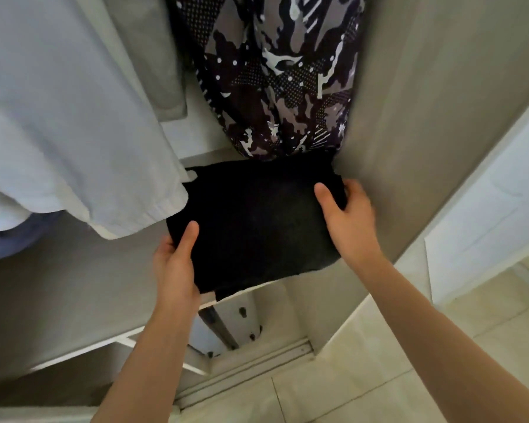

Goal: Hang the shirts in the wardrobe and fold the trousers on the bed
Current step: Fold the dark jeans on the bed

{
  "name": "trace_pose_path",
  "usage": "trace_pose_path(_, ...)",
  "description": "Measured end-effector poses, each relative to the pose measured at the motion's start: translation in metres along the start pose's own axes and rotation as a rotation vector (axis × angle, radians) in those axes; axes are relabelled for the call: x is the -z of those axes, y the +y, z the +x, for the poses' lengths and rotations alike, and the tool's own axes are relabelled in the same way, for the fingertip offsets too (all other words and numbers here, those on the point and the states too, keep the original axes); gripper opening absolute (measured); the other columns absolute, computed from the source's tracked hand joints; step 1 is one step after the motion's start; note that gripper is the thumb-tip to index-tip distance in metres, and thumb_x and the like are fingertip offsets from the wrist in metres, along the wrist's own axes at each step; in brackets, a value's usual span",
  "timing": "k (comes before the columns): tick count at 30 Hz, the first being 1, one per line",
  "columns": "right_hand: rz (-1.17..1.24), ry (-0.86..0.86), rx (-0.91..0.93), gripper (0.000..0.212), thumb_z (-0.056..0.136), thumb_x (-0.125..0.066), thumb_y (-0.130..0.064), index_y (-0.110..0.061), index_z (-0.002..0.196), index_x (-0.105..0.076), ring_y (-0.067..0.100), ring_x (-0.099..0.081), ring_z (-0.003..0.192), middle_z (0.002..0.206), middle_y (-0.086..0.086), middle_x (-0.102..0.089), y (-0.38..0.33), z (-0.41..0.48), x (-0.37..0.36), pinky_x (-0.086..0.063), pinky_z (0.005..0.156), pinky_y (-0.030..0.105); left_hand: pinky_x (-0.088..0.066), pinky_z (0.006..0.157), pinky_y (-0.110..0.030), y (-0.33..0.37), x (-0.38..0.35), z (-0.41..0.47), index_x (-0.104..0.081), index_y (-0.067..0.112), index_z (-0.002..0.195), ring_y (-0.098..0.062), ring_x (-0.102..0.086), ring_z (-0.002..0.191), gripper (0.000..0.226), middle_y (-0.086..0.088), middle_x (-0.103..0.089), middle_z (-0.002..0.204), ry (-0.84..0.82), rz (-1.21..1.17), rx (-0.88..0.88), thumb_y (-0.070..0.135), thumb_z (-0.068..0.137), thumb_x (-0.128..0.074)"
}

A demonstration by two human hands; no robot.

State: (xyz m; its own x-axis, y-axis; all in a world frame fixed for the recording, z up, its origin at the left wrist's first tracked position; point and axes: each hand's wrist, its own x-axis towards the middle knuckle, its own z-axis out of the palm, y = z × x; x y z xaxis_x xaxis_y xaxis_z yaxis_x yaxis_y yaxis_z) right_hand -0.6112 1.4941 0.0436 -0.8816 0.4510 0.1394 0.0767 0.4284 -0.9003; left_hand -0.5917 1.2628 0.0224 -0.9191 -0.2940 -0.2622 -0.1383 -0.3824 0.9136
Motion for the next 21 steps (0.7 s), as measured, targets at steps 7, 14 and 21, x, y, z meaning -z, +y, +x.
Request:
trace_pose_path(7, -0.428, -0.072, 0.094, 0.050, 0.096, -0.050, -0.044, -0.008, 0.130, -0.047, 0.037, -0.058, 0.110, 0.118, 0.016, -0.063, 0.022, 0.055, -0.041, -0.045, 0.084, 0.040, -0.055, 0.083, -0.039, -0.028, -0.012, 0.066, -0.059, 0.019, 0.129, -0.025, -0.067, 0.105, 0.034, -0.006, -0.068, 0.121, 0.007, 0.115, 0.130, 0.028, 0.096, -0.061)
trace_pose_path(14, -0.562, -0.189, -0.023, 0.045, 0.102, -0.036, -0.037, 0.001, 0.127, -0.041, 0.046, -0.057, 0.108, 0.117, 0.028, -0.059, 0.074, 0.052, -0.065, -0.045, 0.084, 0.048, -0.054, 0.071, -0.027, -0.051, 0.002, 0.067, -0.058, 0.019, 0.113, -0.020, -0.067, 0.098, 0.030, -0.004, -0.069, 0.109, -0.009, 0.168, 0.229, 0.033, 0.089, -0.069)
trace_pose_path(21, -0.563, -0.133, 0.032, 0.039, 0.104, -0.035, -0.031, 0.004, 0.117, -0.045, 0.046, -0.059, 0.100, 0.107, 0.030, -0.062, 0.065, 0.062, -0.057, -0.044, 0.075, 0.045, -0.056, 0.078, -0.033, -0.039, 0.001, 0.071, -0.064, 0.018, 0.119, -0.022, -0.070, 0.099, 0.038, -0.003, -0.074, 0.106, -0.099, 0.121, 0.271, 0.033, 0.085, -0.074)
